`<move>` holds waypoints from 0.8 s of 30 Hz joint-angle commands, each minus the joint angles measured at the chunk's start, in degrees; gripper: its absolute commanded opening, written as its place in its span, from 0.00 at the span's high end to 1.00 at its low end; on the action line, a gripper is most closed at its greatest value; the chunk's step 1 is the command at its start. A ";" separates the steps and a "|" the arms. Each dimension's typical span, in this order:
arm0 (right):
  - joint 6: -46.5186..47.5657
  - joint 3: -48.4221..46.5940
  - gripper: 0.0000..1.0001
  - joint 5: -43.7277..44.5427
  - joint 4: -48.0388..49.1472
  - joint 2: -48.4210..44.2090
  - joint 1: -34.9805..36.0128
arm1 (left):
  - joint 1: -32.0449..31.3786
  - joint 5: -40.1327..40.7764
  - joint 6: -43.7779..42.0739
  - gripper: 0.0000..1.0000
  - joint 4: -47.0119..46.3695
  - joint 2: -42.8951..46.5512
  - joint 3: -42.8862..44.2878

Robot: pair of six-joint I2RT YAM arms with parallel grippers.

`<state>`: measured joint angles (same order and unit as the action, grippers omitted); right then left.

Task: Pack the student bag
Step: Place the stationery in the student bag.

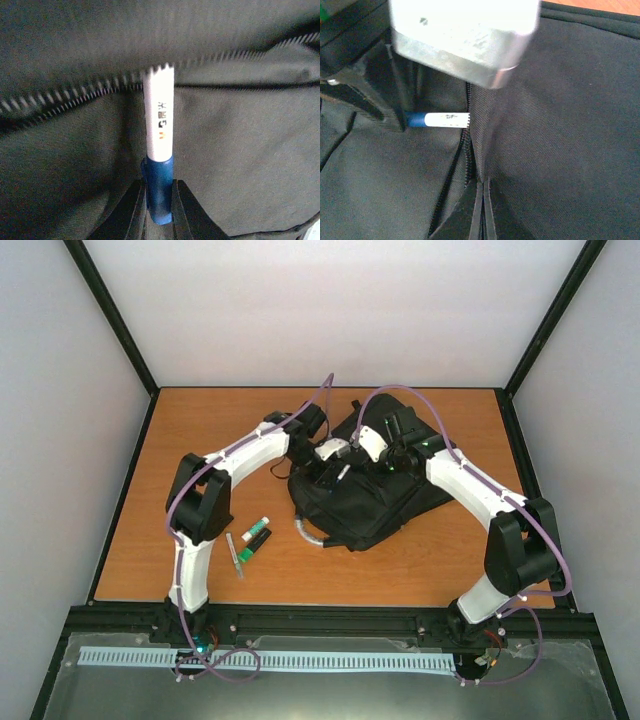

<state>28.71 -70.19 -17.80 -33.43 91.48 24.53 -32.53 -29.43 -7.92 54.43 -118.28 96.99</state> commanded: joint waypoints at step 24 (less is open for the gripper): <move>0.82 -3.22 0.97 -3.49 -3.64 -1.22 0.60 | 0.81 -5.29 5.20 0.69 0.05 -2.78 14.75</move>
<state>29.32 -73.78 -18.00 -36.86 91.57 24.36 -32.16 -35.77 -1.21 56.66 -127.42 113.60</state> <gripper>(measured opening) 0.030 0.275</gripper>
